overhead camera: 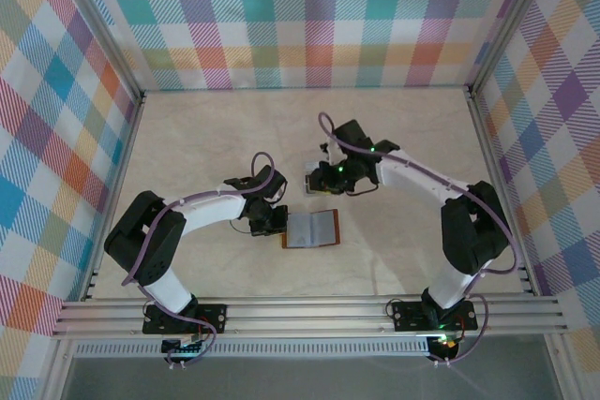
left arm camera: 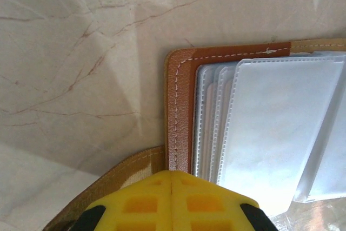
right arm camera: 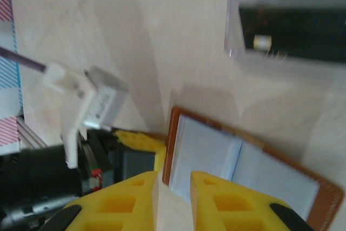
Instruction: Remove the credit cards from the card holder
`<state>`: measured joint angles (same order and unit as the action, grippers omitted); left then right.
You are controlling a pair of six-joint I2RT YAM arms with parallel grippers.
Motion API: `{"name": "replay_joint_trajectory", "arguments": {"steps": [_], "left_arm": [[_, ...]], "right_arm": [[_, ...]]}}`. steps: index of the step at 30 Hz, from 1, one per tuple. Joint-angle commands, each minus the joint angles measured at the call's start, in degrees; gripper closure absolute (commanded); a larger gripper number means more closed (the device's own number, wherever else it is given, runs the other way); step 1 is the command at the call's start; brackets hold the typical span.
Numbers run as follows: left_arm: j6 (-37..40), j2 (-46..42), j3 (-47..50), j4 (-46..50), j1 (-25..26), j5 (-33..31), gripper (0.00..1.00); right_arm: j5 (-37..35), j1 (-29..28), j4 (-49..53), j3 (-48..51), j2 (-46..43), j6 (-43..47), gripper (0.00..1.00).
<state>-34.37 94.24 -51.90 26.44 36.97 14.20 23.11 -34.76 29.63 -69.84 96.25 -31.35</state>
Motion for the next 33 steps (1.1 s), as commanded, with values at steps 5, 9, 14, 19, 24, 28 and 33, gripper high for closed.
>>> {"name": "replay_joint_trajectory", "arguments": {"steps": [5, 9, 14, 19, 24, 28, 33], "left_arm": [[-0.36, 1.34, -0.49, -1.35, -1.01, 1.83, 0.94], [-0.80, 2.17, 0.88, -3.29, -1.20, 3.08, 0.94], [-1.19, 2.62, 1.96, -4.87, -1.29, 4.24, 0.95], [-1.06, 2.58, 2.29, -4.88, -1.29, 4.52, 0.95], [-0.84, 2.55, 2.42, -4.69, -1.30, 4.57, 0.95], [-0.71, 2.93, 2.03, -4.57, -1.29, 4.69, 0.95], [-0.71, 2.60, 1.98, -4.02, -1.34, 4.53, 0.95]], "right_arm": [[2.54, -5.60, -5.74, 7.35, -2.53, -7.94, 0.77], [2.55, -8.12, -7.90, 8.91, 0.14, -9.62, 0.78], [3.09, -10.03, -10.89, 8.48, 4.21, -11.16, 0.79], [1.50, -10.94, -11.73, 7.29, 7.48, -11.96, 0.83], [1.31, -11.02, -12.46, 7.44, 9.01, -12.20, 0.83], [0.93, -11.03, -11.90, 7.36, 9.43, -11.86, 0.83], [-1.34, -11.29, -9.13, 7.18, 10.03, -10.98, 0.83]]}}
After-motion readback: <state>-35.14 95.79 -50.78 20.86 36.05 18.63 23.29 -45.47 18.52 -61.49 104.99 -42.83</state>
